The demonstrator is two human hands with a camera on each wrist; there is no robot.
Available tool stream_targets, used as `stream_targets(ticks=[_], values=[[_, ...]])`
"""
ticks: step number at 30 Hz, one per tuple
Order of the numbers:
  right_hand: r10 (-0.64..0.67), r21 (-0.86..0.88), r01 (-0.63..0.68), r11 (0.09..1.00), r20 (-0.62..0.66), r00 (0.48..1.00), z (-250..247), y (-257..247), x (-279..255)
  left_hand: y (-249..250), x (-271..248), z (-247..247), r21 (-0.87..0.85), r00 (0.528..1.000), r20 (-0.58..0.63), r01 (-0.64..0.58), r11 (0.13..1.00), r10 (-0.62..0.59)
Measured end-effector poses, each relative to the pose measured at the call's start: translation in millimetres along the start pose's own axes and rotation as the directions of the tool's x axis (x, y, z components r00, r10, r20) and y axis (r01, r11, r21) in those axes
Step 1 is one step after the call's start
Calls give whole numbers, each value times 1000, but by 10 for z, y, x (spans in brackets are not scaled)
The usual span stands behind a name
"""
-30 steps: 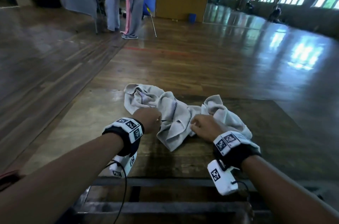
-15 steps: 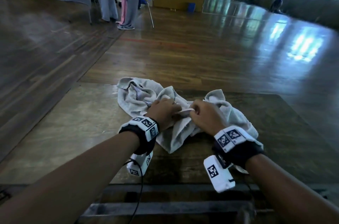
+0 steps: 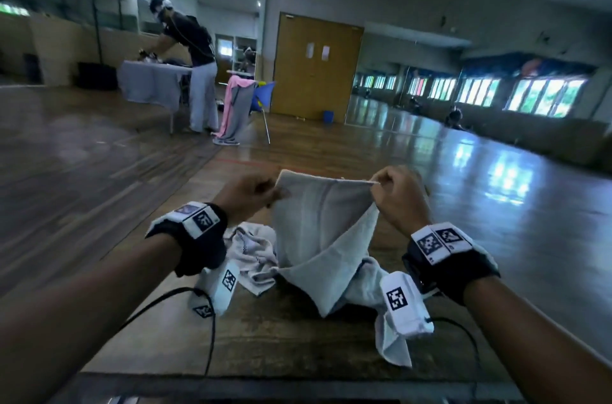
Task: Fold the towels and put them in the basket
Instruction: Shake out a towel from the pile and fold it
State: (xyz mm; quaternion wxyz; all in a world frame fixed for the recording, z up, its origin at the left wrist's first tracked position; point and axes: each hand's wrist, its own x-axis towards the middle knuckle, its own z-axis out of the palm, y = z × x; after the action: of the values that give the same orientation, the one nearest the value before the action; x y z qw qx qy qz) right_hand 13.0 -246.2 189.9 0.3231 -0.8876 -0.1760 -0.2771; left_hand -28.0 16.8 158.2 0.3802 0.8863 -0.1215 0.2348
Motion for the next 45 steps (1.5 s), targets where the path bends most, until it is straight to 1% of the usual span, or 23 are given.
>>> stream_targets(ticks=[1,2,5,6,9,11,12,16,19,22,24,26,28,29,30,32,34,36,38,40,41,43,45], values=[[-37,20,38,999,-32,999,-18,-124,-33,112,8,-100,-44,999,-25,-33,998,32],[-80,43,81,996,-13,997,-15,-262,-81,235,15,-187,-51,997,-40,-69,996,67],[-181,92,165,982,209,961,87,-631,-236,536,40,-394,17,985,-45,-169,985,170],[-198,117,174,978,241,950,113,-728,-267,615,28,-461,36,978,-50,-199,979,201],[-180,297,109,949,221,958,113,-914,-282,686,-29,-643,88,974,-59,-214,973,220],[-164,451,34,892,253,953,105,-1015,-299,671,-91,-741,119,980,-50,-186,975,193],[-171,494,17,870,268,948,106,-1057,-311,655,-116,-771,128,982,-51,-177,976,184],[-190,445,56,894,264,946,144,-1150,-305,606,-192,-813,124,982,-76,-165,978,175],[-122,484,-13,875,247,961,151,-1163,-260,553,-224,-803,138,988,-41,-142,980,149],[-86,557,-90,825,281,956,130,-1165,-218,503,-255,-736,162,989,0,-145,976,147],[-129,548,-57,834,294,947,106,-1167,-209,491,-275,-657,136,984,3,-177,975,178],[-162,524,2,852,260,952,73,-1173,-198,492,-313,-565,86,983,6,-186,979,186],[-133,505,8,863,212,968,32,-1164,-145,444,-360,-454,61,983,87,-168,984,162],[-107,491,-5,871,200,974,7,-1148,-110,396,-389,-400,89,978,173,-132,987,116],[-83,466,-19,885,198,977,-26,-1126,-73,344,-427,-355,158,961,274,-78,984,33],[-65,414,-27,910,207,976,-91,-1066,-13,240,-522,-292,288,898,415,24,957,-148],[-70,383,-14,923,205,976,-159,-1004,23,171,-612,-256,237,860,476,76,969,-184],[-79,359,4,933,194,978,-234,-965,53,163,-678,-264,234,851,491,78,969,-187],[-103,343,23,939,217,971,-341,-953,69,148,-695,-326,365,862,459,37,930,-214],[-135,275,53,960,290,948,-484,-954,81,122,-678,-481,508,905,360,14,861,-227],[-154,230,80,970,326,933,-564,-952,87,117,-671,-582,544,929,300,20,839,-217],[-183,186,125,974,336,924,-738,-956,104,141,-647,-807,541,971,184,29,841,-152],[-194,195,144,970,268,944,-923,-977,144,219,-605,-1030,488,993,86,31,872,-83]])
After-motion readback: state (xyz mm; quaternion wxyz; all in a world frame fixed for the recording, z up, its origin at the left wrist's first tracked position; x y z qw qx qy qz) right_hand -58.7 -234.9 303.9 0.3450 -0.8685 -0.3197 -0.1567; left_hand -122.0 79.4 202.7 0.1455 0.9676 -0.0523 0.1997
